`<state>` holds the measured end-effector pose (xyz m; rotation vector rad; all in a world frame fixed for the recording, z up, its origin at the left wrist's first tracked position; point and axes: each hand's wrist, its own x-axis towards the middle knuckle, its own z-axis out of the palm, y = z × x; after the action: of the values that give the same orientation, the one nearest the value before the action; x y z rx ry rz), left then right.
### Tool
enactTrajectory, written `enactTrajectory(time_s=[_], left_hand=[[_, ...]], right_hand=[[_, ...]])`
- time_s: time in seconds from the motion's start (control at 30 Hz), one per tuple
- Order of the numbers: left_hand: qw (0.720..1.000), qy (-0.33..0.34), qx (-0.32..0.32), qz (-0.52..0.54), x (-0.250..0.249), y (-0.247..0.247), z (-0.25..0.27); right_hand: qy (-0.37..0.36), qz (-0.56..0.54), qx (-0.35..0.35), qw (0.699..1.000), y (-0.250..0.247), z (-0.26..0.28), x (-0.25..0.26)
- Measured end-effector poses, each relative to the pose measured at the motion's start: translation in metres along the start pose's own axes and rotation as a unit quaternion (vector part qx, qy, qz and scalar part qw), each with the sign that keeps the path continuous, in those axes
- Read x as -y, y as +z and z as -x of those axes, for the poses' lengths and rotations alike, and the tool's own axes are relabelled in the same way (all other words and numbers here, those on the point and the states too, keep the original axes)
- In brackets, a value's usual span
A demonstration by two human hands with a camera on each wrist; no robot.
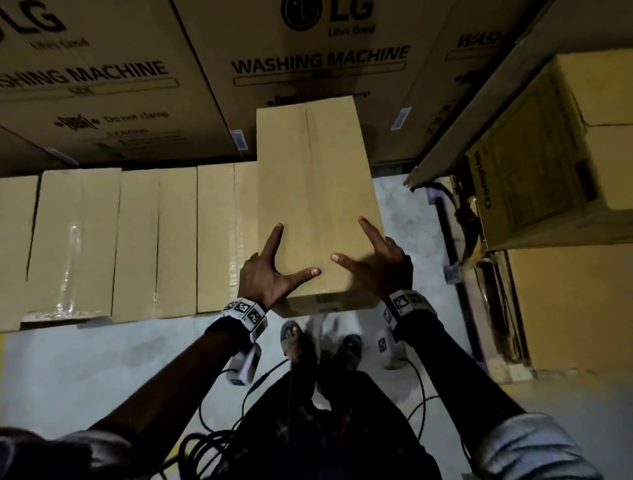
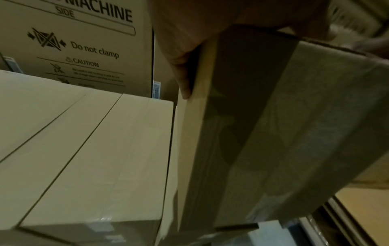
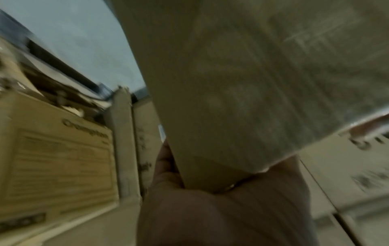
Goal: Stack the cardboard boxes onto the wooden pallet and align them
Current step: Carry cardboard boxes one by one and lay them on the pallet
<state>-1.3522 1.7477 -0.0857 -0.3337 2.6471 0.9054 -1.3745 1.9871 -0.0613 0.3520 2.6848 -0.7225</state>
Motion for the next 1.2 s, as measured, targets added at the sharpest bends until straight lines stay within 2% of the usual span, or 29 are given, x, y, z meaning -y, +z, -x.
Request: enactTrajectory(time_s=[0.17, 0.33, 0.43, 0.73, 0.87, 1.0, 1.2], left_hand=[[0.999, -0.007, -0.036, 0.007, -0.023, -0.031, 0.026], [0.994, -0.012, -0.105, 0.009, -0.046, -0.045, 0.052], [0.990, -0.021, -0.142, 0.001, -0.061, -0.051, 0.069], [0.968, -0.102, -0.228, -0.003, -0.104, -0.055, 0.132], [0.952, -0.149, -0.268, 0.017, -0.110, -0.055, 0.169], [0.924, -0.209, -0.319, 0.030, -0.101, -0.060, 0.207], [0.880, -0.281, -0.376, 0.073, -0.060, -0.067, 0.252]], right_hand=[[-0.028, 0.027, 0.036, 0.999, -0.041, 0.008, 0.019], [-0.086, 0.023, 0.007, 0.996, -0.069, 0.021, 0.026], [-0.113, 0.012, 0.012, 0.993, -0.085, 0.025, 0.025], [-0.249, -0.004, 0.056, 0.967, -0.128, 0.022, 0.026], [-0.315, 0.003, 0.083, 0.946, -0.128, 0.025, 0.042], [-0.366, 0.010, 0.131, 0.921, -0.116, 0.044, 0.069], [-0.447, 0.064, 0.171, 0.876, -0.079, 0.079, 0.124]])
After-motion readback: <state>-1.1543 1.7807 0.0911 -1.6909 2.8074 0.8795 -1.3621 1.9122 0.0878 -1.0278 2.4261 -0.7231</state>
